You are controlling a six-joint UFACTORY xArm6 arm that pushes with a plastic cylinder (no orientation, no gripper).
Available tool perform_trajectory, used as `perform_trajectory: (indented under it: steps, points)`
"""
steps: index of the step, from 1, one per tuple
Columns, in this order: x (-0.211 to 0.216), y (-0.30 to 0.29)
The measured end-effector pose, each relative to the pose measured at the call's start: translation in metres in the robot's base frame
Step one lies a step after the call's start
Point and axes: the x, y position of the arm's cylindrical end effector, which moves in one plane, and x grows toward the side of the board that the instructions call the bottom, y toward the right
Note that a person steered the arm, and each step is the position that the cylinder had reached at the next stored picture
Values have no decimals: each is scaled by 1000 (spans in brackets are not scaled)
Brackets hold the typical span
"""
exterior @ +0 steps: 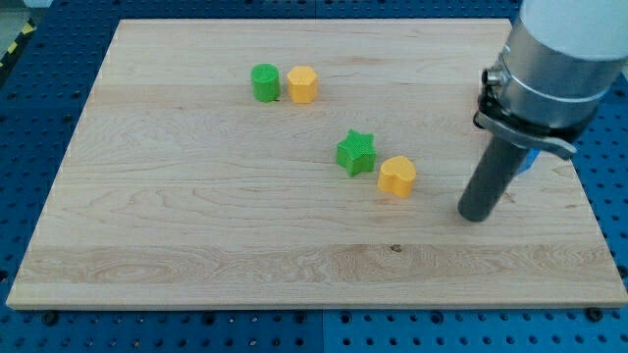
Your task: Move the yellow heart and green star left a bit
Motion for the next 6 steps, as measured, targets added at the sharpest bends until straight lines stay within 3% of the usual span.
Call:
perform_trajectory:
  steps: [1,3,6]
  points:
    - [-36,-18]
    - [-51,-96]
    - [-76,-109]
